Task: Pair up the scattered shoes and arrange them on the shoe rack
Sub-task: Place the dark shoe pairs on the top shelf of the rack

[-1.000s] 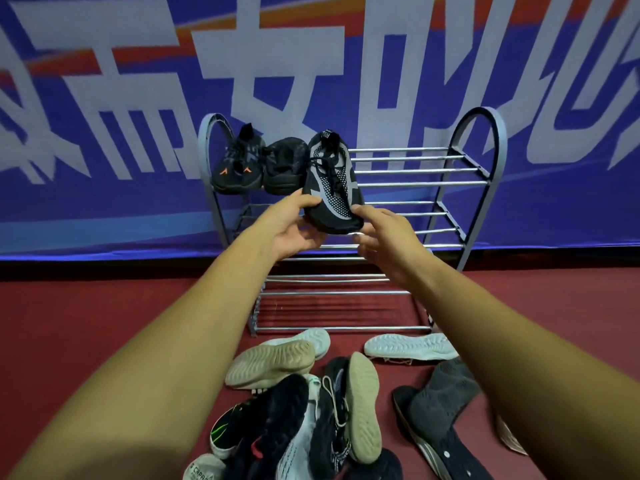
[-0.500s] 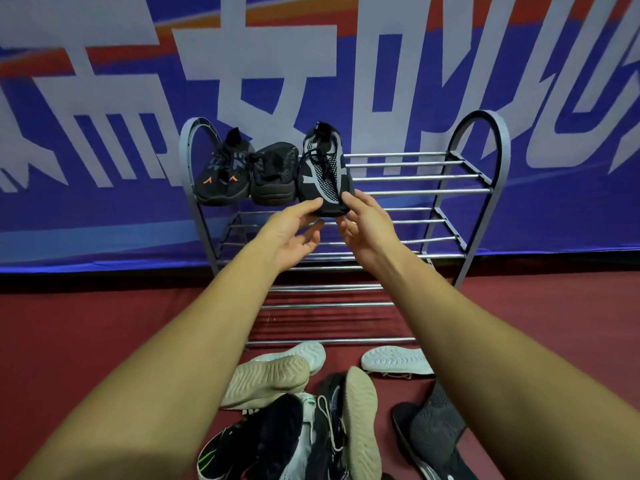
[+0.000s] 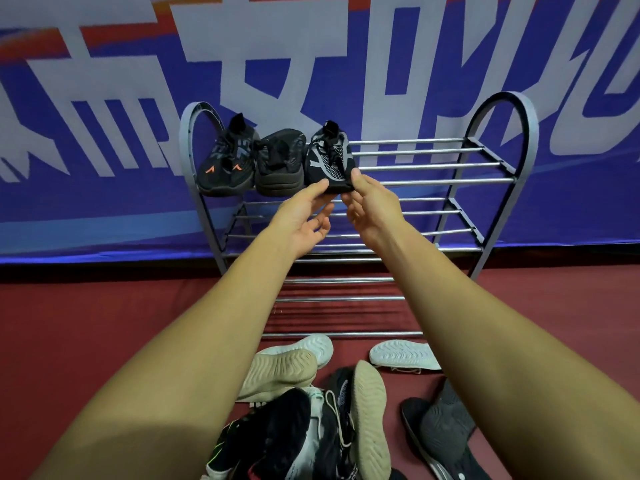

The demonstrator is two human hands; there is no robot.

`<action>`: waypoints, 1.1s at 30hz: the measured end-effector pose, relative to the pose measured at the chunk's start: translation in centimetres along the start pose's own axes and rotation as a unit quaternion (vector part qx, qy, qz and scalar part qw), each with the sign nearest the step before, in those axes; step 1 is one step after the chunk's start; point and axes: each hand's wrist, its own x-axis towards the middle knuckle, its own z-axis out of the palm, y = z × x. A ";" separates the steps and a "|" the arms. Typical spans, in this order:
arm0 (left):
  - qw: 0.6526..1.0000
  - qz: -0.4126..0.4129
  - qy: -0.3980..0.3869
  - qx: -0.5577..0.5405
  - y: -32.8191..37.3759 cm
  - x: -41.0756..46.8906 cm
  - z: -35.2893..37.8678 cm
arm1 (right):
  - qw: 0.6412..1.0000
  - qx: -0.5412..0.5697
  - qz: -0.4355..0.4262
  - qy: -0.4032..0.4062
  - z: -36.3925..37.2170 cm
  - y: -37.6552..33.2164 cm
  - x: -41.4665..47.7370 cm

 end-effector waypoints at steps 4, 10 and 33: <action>1.000 0.009 0.005 0.011 -0.2 0.3 -0.1 | 1.000 0.009 -0.001 0.005 -0.3 0.2 -0.1; 0.999 0.036 0.015 0.036 -0.9 -0.2 -0.3 | 0.999 -0.038 -0.002 -0.005 -1.7 -0.1 -1.5; 0.876 -0.064 0.024 0.478 -15.9 -5.2 -7.6 | 0.893 -0.400 0.202 -0.022 -13.3 12.3 -10.7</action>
